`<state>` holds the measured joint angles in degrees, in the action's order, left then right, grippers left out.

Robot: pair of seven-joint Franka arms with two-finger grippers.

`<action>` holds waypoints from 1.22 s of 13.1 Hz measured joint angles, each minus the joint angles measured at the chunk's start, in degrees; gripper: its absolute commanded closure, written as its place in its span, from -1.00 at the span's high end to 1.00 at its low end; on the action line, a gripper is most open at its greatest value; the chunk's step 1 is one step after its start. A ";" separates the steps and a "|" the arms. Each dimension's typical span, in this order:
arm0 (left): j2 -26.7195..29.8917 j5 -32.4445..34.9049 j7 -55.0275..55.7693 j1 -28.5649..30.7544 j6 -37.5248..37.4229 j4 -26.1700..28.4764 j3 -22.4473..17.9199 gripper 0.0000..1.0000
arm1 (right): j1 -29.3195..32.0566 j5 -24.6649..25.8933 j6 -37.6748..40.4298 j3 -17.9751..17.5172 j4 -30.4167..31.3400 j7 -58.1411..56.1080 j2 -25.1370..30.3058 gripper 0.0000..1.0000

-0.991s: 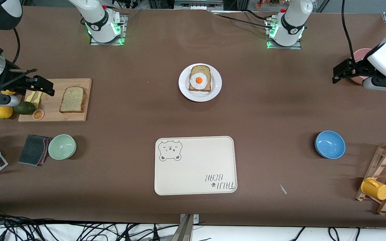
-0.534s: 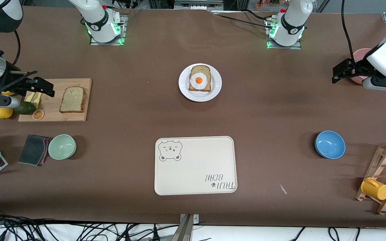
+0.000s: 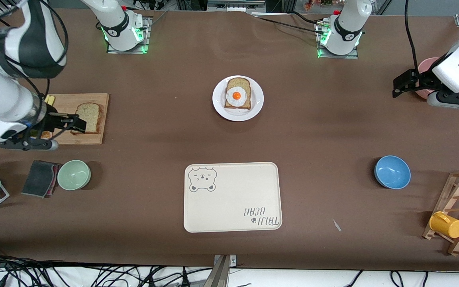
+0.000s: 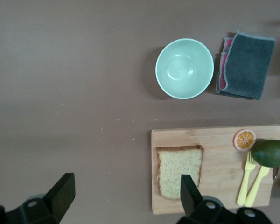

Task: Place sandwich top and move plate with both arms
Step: 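Move the right gripper down over the bread slice on the cutting board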

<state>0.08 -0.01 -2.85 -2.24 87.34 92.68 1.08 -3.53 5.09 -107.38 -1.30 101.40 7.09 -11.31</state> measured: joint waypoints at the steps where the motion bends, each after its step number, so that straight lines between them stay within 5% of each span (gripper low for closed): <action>1: -0.01 0.00 0.00 0.00 -0.02 0.00 0.00 1.00 | 0.05 0.18 -3.44 0.13 3.38 0.17 -0.10 0.99; 6: -0.03 0.00 0.00 0.00 -0.06 0.00 0.00 1.00 | 0.25 0.34 -16.73 1.79 18.33 0.34 -0.92 0.99; 16: -0.03 0.00 0.00 0.00 -0.28 0.00 0.00 1.00 | 0.38 1.10 -17.39 2.65 19.40 1.60 -2.55 0.97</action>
<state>0.06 -0.01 -2.85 -2.24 87.06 92.68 1.09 -3.15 6.20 -124.77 1.34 120.80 8.69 -13.86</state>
